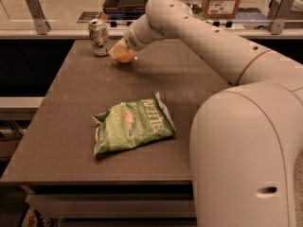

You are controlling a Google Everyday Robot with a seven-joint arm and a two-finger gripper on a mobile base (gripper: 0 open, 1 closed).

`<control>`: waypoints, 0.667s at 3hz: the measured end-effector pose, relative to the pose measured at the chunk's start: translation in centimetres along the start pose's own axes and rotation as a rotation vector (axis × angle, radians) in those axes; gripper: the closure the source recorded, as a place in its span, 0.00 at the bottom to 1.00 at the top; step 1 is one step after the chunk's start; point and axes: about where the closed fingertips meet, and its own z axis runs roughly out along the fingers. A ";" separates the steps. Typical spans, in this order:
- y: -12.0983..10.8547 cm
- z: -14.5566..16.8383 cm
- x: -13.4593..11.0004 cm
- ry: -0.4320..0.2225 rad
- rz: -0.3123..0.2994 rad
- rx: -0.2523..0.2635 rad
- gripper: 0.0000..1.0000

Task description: Move orange near 7up can

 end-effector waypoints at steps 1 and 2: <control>0.0 -0.1 0.1 -0.005 0.001 -0.005 0.57; 0.0 -0.2 0.0 -0.005 0.001 -0.005 0.36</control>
Offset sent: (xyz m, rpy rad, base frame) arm -0.0010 -0.0015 -0.0009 0.0066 0.0014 0.0041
